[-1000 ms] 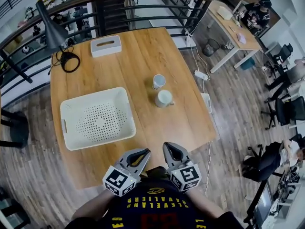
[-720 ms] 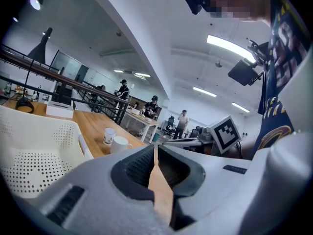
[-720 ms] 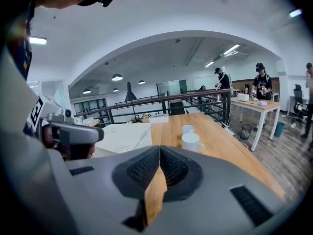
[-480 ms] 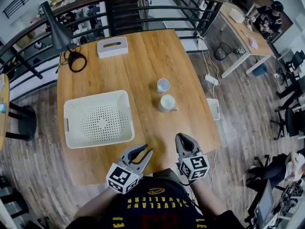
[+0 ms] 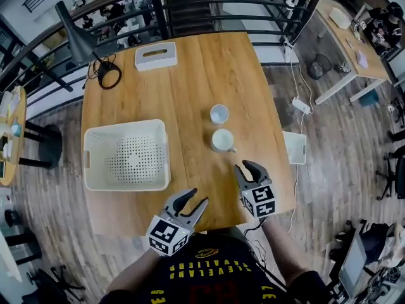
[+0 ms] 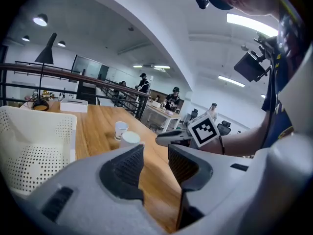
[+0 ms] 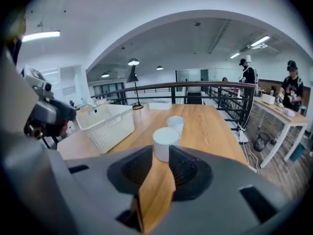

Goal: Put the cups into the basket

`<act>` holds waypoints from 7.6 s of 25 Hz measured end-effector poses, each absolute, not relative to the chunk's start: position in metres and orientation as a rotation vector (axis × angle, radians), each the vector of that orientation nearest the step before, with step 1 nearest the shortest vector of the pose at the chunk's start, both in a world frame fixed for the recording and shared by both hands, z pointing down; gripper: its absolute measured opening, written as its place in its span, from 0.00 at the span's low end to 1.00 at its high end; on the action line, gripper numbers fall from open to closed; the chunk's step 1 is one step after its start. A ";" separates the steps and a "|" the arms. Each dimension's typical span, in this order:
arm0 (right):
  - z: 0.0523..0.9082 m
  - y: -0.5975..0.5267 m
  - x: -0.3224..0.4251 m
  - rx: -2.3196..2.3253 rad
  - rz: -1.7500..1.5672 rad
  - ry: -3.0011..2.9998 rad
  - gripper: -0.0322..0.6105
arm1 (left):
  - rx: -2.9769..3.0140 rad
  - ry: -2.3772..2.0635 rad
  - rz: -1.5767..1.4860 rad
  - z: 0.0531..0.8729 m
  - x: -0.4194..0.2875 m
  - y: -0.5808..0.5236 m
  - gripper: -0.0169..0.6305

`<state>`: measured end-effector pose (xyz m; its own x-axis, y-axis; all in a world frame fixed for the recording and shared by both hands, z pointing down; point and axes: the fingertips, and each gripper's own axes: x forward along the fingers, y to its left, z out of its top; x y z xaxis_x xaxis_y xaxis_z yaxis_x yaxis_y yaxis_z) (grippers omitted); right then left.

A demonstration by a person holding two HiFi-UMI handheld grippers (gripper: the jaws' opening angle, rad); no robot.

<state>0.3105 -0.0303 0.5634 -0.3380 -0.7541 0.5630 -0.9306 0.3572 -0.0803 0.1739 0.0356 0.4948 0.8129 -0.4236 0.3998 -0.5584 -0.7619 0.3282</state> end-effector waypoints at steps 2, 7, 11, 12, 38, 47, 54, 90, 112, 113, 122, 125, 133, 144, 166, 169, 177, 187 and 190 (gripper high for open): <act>0.581 -0.041 0.318 1.397 0.547 -2.168 0.21 | 2.530 -0.771 0.436 0.499 0.178 0.039 0.25; 0.612 -0.073 0.323 1.293 0.548 -2.167 0.22 | 2.481 -0.897 0.450 0.501 0.170 0.037 0.25; 0.634 -0.088 0.316 1.201 0.531 -2.149 0.22 | 2.414 -0.973 0.464 0.510 0.156 0.039 0.25; 0.640 -0.090 0.314 1.174 0.525 -2.137 0.22 | 2.400 -0.988 0.466 0.512 0.154 0.039 0.25; 0.668 -0.104 0.299 0.912 0.335 -2.070 0.14 | 2.373 -0.996 0.457 0.515 0.164 0.034 0.25; 0.666 -0.100 0.299 0.971 0.362 -2.096 0.13 | 2.360 -0.983 0.468 0.519 0.161 0.040 0.25; 0.668 -0.097 0.297 0.974 0.359 -2.055 0.15 | 2.362 -0.974 0.474 0.518 0.151 0.042 0.25; 0.649 -0.097 0.298 1.090 0.470 -2.115 0.12 | 2.374 -0.929 0.498 0.517 0.134 0.045 0.25; 0.663 -0.081 0.302 1.040 0.489 -1.948 0.22 | 2.399 -0.867 0.518 0.517 0.121 0.050 0.25; 0.666 -0.083 0.303 1.018 0.481 -1.933 0.23 | 2.398 -0.868 0.517 0.518 0.121 0.049 0.25; 0.684 -0.089 0.302 0.896 0.516 -1.867 0.21 | 2.383 -0.871 0.512 0.520 0.118 0.048 0.25; 0.682 -0.088 0.300 0.935 0.570 -1.901 0.14 | 2.374 -0.878 0.509 0.520 0.116 0.047 0.25; 0.686 -0.080 0.306 0.989 0.631 -1.946 0.13 | 2.360 -0.864 0.511 0.523 0.115 0.046 0.25; 0.673 -0.076 0.307 1.082 0.615 -1.998 0.14 | 2.368 -0.836 0.526 0.524 0.119 0.049 0.25; 0.671 -0.082 0.302 0.972 0.531 -1.997 0.16 | 2.348 -0.828 0.526 0.528 0.120 0.045 0.25; 0.673 -0.087 0.305 0.937 0.540 -1.983 0.20 | 2.347 -0.828 0.524 0.528 0.122 0.044 0.25; 0.680 -0.084 0.299 0.799 0.406 -1.938 0.20 | 2.343 -0.837 0.517 0.528 0.120 0.044 0.25; 0.679 -0.091 0.303 0.789 0.468 -1.898 0.20 | 2.329 -0.850 0.520 0.528 0.114 0.047 0.25; 0.681 -0.091 0.299 0.768 0.495 -1.909 0.13 | 2.330 -0.855 0.517 0.528 0.110 0.047 0.25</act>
